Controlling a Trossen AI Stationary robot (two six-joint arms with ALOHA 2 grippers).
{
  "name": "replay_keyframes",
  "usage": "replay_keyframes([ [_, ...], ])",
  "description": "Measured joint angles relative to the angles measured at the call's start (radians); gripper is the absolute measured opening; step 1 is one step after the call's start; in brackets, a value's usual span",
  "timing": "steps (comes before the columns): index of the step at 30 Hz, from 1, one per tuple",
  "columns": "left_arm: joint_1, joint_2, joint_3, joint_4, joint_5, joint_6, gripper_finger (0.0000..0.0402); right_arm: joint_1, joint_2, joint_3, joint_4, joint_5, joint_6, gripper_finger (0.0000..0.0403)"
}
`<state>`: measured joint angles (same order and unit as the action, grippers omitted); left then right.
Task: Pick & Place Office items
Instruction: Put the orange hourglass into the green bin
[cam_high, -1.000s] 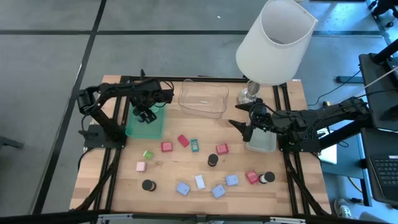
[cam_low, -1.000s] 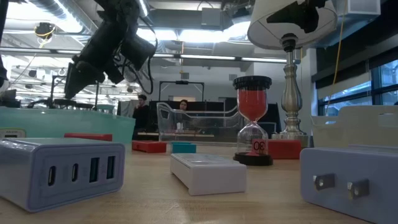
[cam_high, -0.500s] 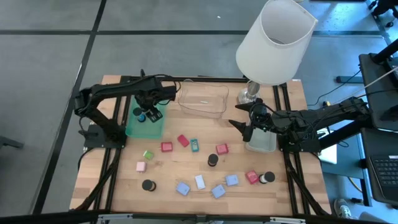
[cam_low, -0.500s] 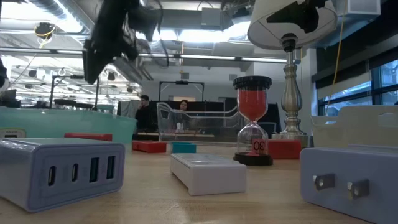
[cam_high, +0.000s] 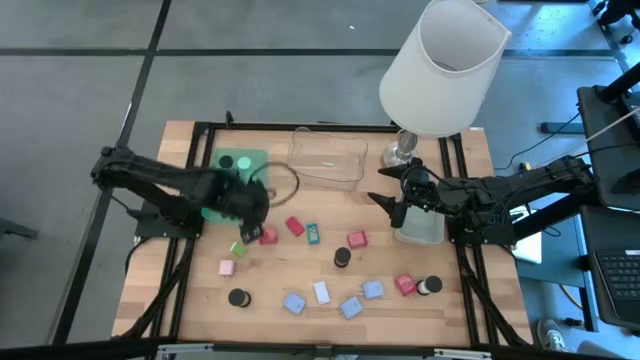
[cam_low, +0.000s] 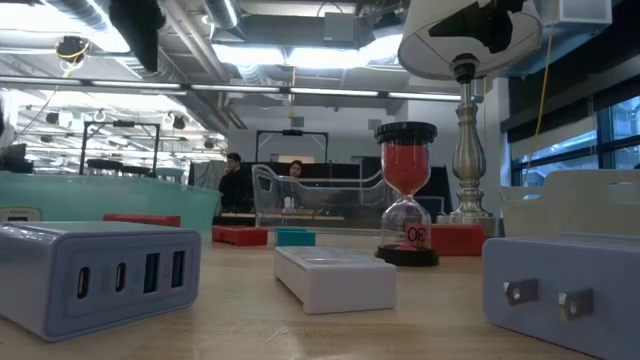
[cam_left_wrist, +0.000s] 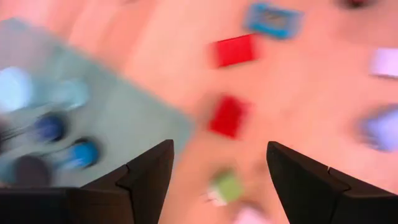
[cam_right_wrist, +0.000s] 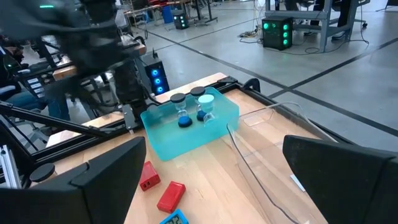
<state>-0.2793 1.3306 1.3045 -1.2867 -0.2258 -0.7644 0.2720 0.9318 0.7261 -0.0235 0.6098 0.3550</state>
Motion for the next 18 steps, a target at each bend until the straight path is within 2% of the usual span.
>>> replay_keyframes([
  [5, -0.229, 0.02, -0.027, 0.166, 0.015, -0.007, 0.0256, 0.0, 0.0, 0.0, 0.0, 0.0, 0.0, 0.0382],
  [9, -0.367, 0.057, -0.038, 0.248, 0.01, 0.004, 0.0256, 0.0, 0.0, 0.0, 0.0, 0.0, 0.0, 0.0382],
  [18, -0.548, 0.188, -0.039, 0.274, 0.003, 0.027, 0.0255, 0.0, 0.0, 0.0, 0.0, 0.0, 0.0, 0.0382],
])
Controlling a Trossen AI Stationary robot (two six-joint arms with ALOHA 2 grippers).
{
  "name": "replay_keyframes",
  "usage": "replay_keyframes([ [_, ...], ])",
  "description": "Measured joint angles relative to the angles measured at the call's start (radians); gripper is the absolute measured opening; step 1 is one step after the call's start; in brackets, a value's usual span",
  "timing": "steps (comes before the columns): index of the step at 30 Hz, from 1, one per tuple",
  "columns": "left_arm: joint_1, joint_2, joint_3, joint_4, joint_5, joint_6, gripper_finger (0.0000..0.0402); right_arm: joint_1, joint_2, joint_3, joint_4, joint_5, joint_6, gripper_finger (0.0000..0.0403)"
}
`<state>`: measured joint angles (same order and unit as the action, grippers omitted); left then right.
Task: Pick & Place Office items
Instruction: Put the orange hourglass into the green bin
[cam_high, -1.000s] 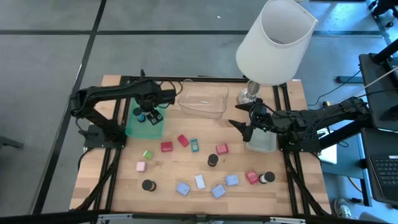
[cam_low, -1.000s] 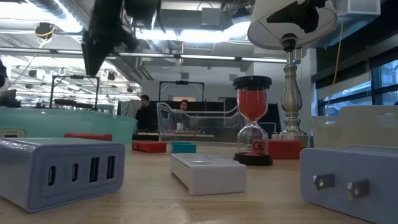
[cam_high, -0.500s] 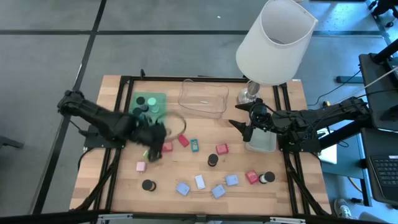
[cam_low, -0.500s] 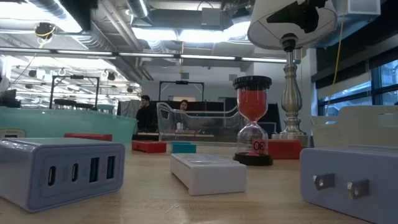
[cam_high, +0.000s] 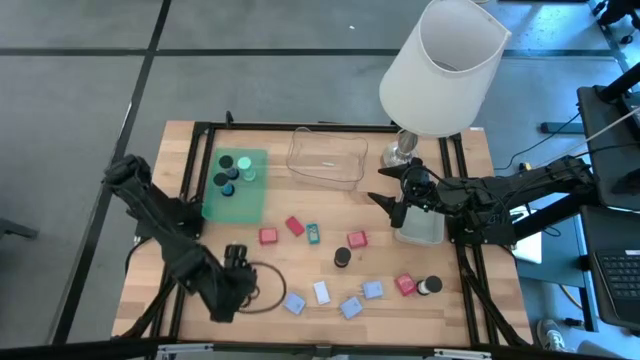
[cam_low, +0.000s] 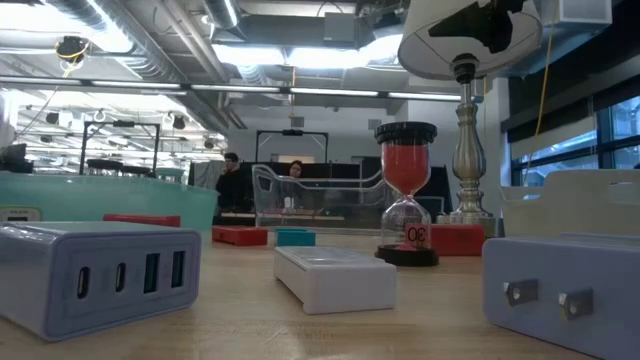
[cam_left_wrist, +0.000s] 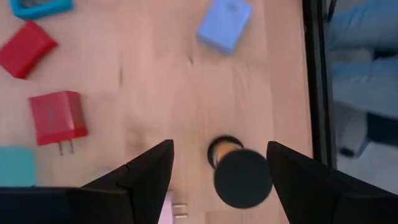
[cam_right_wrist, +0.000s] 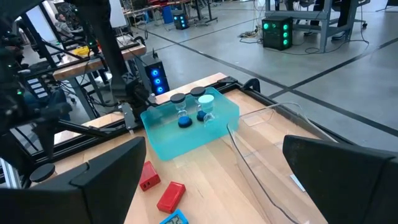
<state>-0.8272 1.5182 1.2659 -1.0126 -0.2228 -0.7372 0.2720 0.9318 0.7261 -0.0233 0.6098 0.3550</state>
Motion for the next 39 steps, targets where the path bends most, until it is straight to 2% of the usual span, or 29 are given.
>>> replay_keyframes([
  [8, -0.075, 0.039, -0.001, 0.023, -0.003, -0.055, 0.0255, 0.0, 0.0, 0.0, 0.0, 0.0, 0.0, 0.0382],
  [14, -0.089, 0.044, -0.001, 0.023, -0.079, -0.07, 0.0256, 0.0, 0.0, 0.0, 0.0, 0.0, 0.0, 0.0382],
  [18, -0.089, 0.062, -0.001, 0.013, -0.092, -0.115, 0.0259, 0.0, 0.0, 0.0, 0.0, 0.0, 0.0, 0.0382],
  [22, -0.087, 0.088, -0.001, 0.006, -0.067, -0.141, 0.0283, 0.0, 0.0, 0.0, 0.0, 0.0, -0.001, 0.0382],
  [31, -0.087, 0.134, -0.001, -0.019, -0.023, -0.141, 0.0371, 0.0, 0.0, 0.0, 0.0, 0.0, -0.001, 0.0382],
  [39, -0.087, 0.173, -0.001, -0.016, 0.001, -0.143, 0.0396, 0.0, 0.0, 0.0, 0.0, 0.0, -0.001, 0.0382],
])
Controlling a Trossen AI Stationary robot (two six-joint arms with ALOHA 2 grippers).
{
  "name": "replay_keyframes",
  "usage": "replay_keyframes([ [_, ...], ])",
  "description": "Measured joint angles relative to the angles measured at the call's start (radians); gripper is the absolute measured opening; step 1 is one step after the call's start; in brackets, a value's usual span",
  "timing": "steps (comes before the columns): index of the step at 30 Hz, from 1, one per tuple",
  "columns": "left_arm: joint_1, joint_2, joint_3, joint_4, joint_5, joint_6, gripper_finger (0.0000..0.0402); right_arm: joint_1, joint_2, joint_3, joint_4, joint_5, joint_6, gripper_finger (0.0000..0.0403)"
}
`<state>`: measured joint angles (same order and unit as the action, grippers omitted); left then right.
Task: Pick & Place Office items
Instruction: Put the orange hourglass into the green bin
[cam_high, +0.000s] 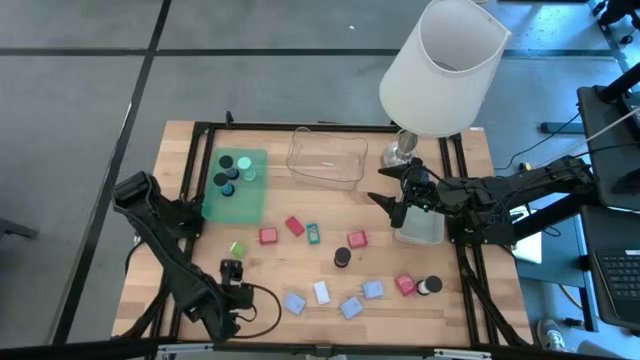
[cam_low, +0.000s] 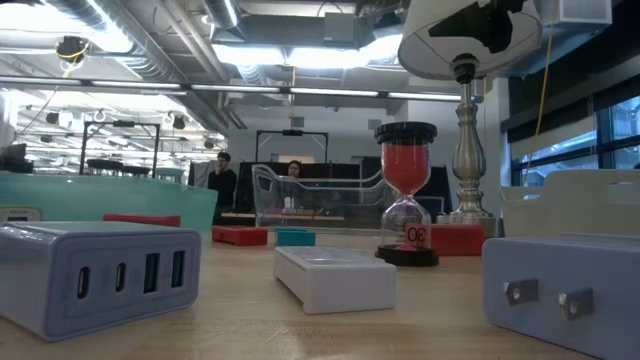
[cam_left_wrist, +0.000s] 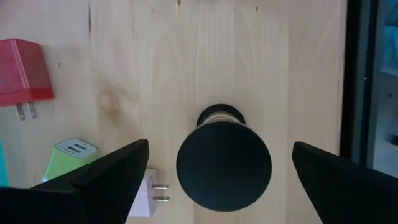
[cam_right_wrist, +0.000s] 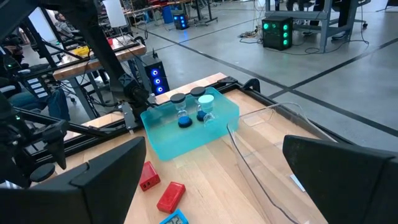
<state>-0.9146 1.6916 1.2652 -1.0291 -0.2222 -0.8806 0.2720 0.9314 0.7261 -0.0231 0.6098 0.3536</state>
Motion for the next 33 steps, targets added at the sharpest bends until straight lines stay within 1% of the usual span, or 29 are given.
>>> replay_keyframes([
  [6, 0.01, 0.016, 0.0, -0.001, 0.053, -0.036, 0.0389, 0.0, 0.0, 0.0, 0.0, 0.0, 0.0, 0.0382],
  [10, 0.021, 0.016, 0.0, 0.0, 0.07, -0.063, 0.0374, 0.0, 0.0, 0.0, 0.0, 0.0, 0.0, 0.0382],
  [17, 0.028, 0.016, 0.0, 0.001, 0.087, -0.079, 0.0317, 0.0, 0.0, 0.0, 0.0, 0.0, 0.0, 0.0382],
  [26, 0.028, 0.013, 0.004, 0.001, 0.082, -0.13, 0.0214, 0.0, 0.0, 0.0, 0.0, 0.0, 0.0, 0.0382],
  [30, 0.032, 0.011, 0.023, -0.008, 0.038, -0.122, 0.0209, 0.0, 0.0, 0.0, 0.0, 0.0, 0.0, 0.0382],
  [33, 0.051, 0.006, 0.051, -0.047, 0.005, -0.121, 0.0209, 0.0, 0.0, 0.0, 0.0, 0.0, 0.0, 0.0382],
])
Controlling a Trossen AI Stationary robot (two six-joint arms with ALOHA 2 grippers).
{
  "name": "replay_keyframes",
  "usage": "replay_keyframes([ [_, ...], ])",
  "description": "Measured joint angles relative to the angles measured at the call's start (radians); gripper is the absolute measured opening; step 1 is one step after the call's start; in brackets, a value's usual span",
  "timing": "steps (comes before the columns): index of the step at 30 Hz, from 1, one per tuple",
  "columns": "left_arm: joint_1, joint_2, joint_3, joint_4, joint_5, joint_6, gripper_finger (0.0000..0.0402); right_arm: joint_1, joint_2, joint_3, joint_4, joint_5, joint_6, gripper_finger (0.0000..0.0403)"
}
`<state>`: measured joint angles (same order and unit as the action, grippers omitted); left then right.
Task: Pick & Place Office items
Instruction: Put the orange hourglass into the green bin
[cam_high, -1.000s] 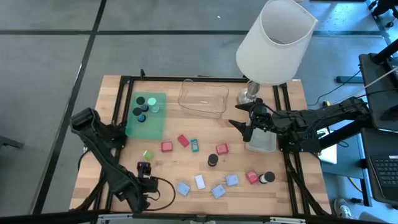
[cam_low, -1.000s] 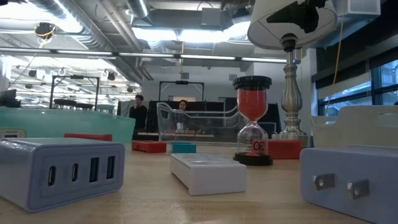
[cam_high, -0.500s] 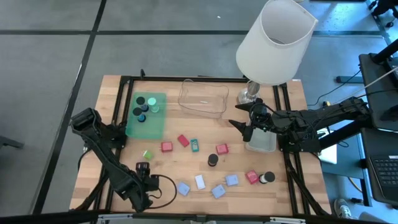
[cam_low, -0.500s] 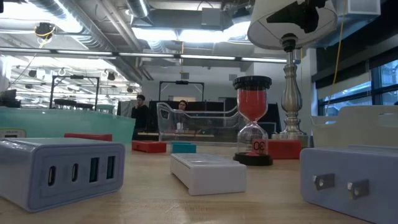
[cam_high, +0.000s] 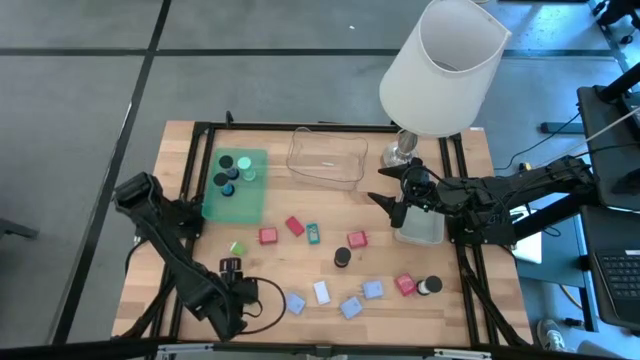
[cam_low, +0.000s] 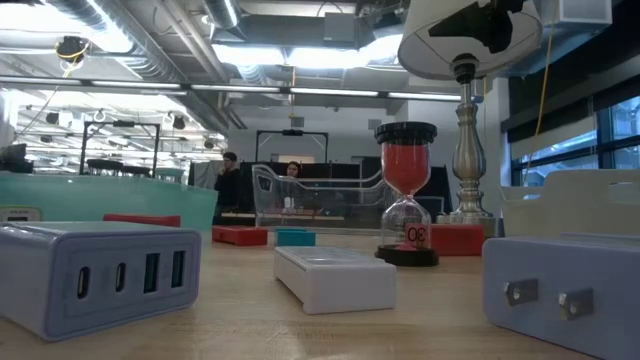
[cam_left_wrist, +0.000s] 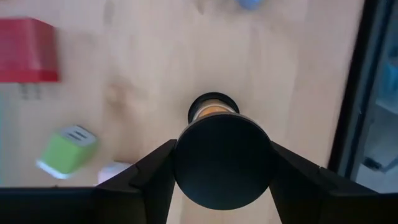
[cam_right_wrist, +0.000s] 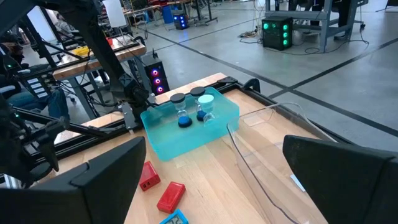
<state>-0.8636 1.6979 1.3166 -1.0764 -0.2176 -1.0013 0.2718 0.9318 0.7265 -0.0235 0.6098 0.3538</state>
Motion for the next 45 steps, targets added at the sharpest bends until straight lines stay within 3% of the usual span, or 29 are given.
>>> replay_keyframes([
  [12, 0.192, -0.088, 0.066, -0.169, -0.116, 0.037, 0.0213, 0.0, 0.0, 0.0, 0.0, 0.0, 0.0, 0.0382],
  [25, 0.503, -0.16, 0.064, -0.357, -0.196, 0.273, 0.0215, 0.0, 0.0, 0.0, 0.0, 0.0, 0.0, 0.0382],
  [38, 0.7, -0.393, -0.172, -0.302, -0.202, 0.255, 0.0216, 0.0, 0.0, 0.0, 0.0, 0.0, 0.0, 0.0382],
  [45, 0.818, -0.444, -0.267, -0.26, -0.178, 0.238, 0.0216, 0.0, 0.0, 0.0, 0.0, 0.0, 0.0, 0.0382],
])
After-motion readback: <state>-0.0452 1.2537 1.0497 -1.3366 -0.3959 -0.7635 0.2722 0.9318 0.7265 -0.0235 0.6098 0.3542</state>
